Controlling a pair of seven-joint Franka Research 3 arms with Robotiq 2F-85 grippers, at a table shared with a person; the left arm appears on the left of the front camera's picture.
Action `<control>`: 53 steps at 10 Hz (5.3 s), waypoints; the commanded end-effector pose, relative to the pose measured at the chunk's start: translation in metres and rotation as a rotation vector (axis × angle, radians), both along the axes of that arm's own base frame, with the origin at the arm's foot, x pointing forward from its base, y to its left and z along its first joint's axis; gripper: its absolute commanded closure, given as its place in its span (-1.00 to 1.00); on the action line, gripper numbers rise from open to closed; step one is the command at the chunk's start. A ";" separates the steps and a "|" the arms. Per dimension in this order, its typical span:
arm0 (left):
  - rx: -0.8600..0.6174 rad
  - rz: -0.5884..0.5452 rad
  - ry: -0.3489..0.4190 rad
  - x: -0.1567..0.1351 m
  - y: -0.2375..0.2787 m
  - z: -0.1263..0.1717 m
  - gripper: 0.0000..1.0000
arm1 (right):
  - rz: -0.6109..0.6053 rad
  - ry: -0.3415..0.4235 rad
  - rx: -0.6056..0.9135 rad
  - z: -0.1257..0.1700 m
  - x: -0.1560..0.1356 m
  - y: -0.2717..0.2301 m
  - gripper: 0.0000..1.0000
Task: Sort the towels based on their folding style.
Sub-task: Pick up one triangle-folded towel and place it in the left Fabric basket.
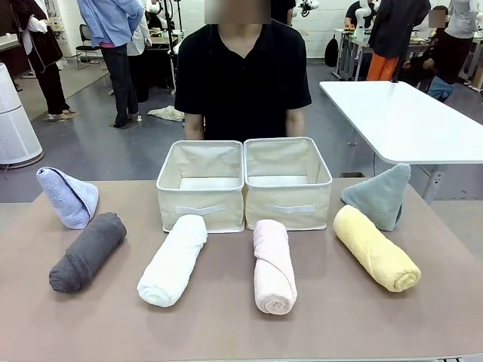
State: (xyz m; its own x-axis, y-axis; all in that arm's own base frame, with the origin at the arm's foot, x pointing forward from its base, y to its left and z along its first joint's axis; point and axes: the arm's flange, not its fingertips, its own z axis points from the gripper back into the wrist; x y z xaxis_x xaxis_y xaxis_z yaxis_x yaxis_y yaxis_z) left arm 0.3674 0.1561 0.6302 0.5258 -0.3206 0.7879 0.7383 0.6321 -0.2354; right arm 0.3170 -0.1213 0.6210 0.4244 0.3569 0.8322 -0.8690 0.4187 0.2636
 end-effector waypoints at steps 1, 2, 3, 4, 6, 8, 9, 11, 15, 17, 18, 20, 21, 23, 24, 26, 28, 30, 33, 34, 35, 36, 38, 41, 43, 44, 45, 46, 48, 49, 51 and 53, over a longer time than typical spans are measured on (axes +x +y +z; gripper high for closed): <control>-0.012 -0.003 0.000 0.000 0.000 0.000 -1.00 | 0.008 -0.004 0.012 0.000 0.000 0.000 -1.00; -0.012 -0.003 0.000 0.000 0.000 0.000 -1.00 | 0.008 -0.004 0.012 0.000 0.000 0.000 -1.00; -0.012 -0.003 0.000 0.000 0.000 0.000 -1.00 | 0.008 -0.004 0.012 0.000 0.000 0.000 -1.00; -0.012 -0.003 0.000 0.000 0.000 0.000 -1.00 | 0.008 -0.004 0.012 0.000 0.000 0.000 -1.00; -0.012 -0.003 0.000 0.000 0.000 0.000 -1.00 | 0.008 -0.004 0.012 0.000 0.000 0.000 -1.00; -0.012 -0.003 0.000 0.000 0.000 0.000 -1.00 | 0.008 -0.004 0.012 0.000 0.000 0.000 -1.00; -0.012 -0.003 0.000 0.000 0.000 0.000 -1.00 | 0.008 -0.004 0.012 0.000 0.000 0.000 -1.00; -0.012 -0.003 0.000 0.000 0.000 0.000 -1.00 | 0.008 -0.004 0.012 0.000 0.000 0.000 -1.00; -0.012 -0.003 0.000 0.000 0.000 0.000 -1.00 | 0.008 -0.004 0.012 0.000 0.000 0.000 -1.00; 0.000 0.001 0.001 0.000 0.001 0.000 -1.00 | 0.008 -0.004 0.012 0.000 0.000 0.000 -1.00; 0.057 0.052 0.124 0.022 -0.003 -0.001 -1.00 | 0.008 -0.004 0.012 0.000 0.000 0.000 -1.00; 0.229 0.110 0.435 0.066 -0.024 -0.016 -1.00 | 0.008 -0.004 0.012 0.000 0.000 0.000 -1.00; 0.285 0.134 0.524 0.081 -0.033 -0.022 -1.00 | 0.008 -0.004 0.012 0.000 0.000 0.000 -1.00; 0.377 0.229 0.731 0.132 -0.053 -0.052 -1.00 | 0.008 -0.004 0.012 0.000 0.000 0.000 -1.00; 0.404 0.283 0.772 0.149 -0.062 -0.068 -1.00 | 0.008 -0.004 0.012 0.000 0.000 0.000 -1.00; 0.493 0.429 0.783 0.165 -0.082 -0.097 -1.00 | 0.008 -0.004 0.012 0.000 0.000 0.000 -1.00; 0.540 0.511 0.705 0.161 -0.089 -0.105 -1.00 | 0.008 -0.004 0.012 0.000 0.000 0.000 -1.00; 0.472 0.423 0.776 0.170 -0.080 -0.108 -1.00 | 0.008 -0.004 0.012 0.000 0.000 0.000 -1.00; 0.472 0.423 0.776 0.170 -0.080 -0.108 -1.00 | 0.008 -0.004 0.012 0.000 0.000 0.000 -1.00; 0.493 0.450 0.775 0.170 -0.083 -0.110 -1.00 | 0.008 -0.004 0.012 0.000 0.000 0.000 -1.00; 0.537 0.500 0.768 0.165 -0.097 -0.126 -1.00 | 0.008 -0.004 0.012 0.000 0.000 0.000 -1.00; 0.578 0.629 0.765 0.163 -0.110 -0.137 -1.00 | 0.008 -0.004 0.012 0.000 0.000 0.000 -1.00; 0.605 0.755 0.741 0.163 -0.125 -0.152 -1.00 | 0.008 -0.004 0.012 0.000 0.000 0.000 -1.00; 0.585 0.809 0.779 0.176 -0.131 -0.174 -1.00 | 0.008 -0.004 0.012 0.000 0.000 0.000 -1.00; 0.591 0.820 0.806 0.178 -0.135 -0.187 -1.00 | 0.008 -0.004 0.012 0.000 0.000 0.000 -1.00; 0.582 0.825 0.812 0.181 -0.134 -0.192 -1.00 | 0.008 -0.004 0.012 0.000 0.000 0.000 -1.00; 0.566 0.831 0.822 0.186 -0.132 -0.197 -1.00 | 0.008 -0.004 0.012 0.000 0.000 0.000 -1.00; 0.561 0.836 0.824 0.188 -0.131 -0.200 -1.00 | 0.008 -0.004 0.012 0.000 0.000 0.000 -1.00; 0.555 0.840 0.802 0.188 -0.130 -0.200 0.12 | 0.008 -0.004 0.012 0.000 0.000 0.000 -1.00; 0.553 0.840 0.802 0.188 -0.130 -0.199 0.90 | 0.008 -0.004 0.012 0.000 0.000 0.000 -1.00; 0.555 0.838 0.799 0.188 -0.128 -0.198 1.00 | 0.008 -0.004 0.012 0.000 0.000 0.000 -1.00; 0.548 0.839 0.788 0.185 -0.127 -0.191 0.80 | 0.008 -0.004 0.012 0.000 0.000 0.000 -1.00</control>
